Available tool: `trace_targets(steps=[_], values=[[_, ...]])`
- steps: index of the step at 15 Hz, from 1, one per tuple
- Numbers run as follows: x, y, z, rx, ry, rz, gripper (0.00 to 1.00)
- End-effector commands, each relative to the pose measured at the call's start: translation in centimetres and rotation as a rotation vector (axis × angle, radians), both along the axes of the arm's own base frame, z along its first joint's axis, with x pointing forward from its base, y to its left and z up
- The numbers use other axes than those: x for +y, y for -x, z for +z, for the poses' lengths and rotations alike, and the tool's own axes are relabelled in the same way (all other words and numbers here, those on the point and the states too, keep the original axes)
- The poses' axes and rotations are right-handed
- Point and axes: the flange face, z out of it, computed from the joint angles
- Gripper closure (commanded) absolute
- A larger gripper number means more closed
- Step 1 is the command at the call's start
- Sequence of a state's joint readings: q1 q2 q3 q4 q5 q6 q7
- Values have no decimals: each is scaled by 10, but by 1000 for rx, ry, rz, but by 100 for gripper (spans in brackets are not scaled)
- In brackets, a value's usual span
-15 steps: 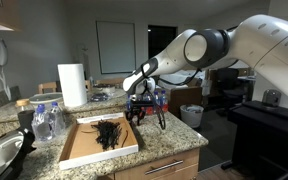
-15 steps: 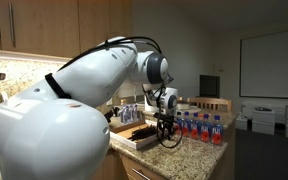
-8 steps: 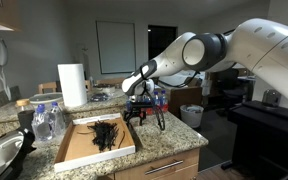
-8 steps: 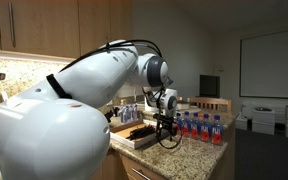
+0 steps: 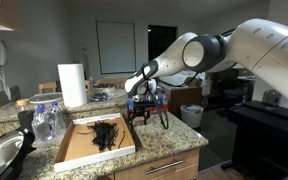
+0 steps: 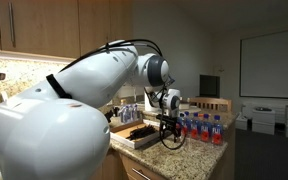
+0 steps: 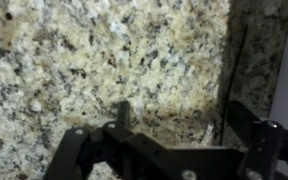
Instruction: Pick up the black objects from the counter and put them on the box cover
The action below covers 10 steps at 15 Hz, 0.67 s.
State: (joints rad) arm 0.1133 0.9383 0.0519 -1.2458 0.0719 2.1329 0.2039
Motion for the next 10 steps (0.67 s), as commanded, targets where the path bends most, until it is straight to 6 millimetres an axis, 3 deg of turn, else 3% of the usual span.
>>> trace_targets(steps=[1, 5, 10], values=[[-7, 5, -4, 50, 28, -27, 0], [-11, 6, -7, 65, 32, -25, 0], [3, 2, -5, 34, 21, -4, 0]])
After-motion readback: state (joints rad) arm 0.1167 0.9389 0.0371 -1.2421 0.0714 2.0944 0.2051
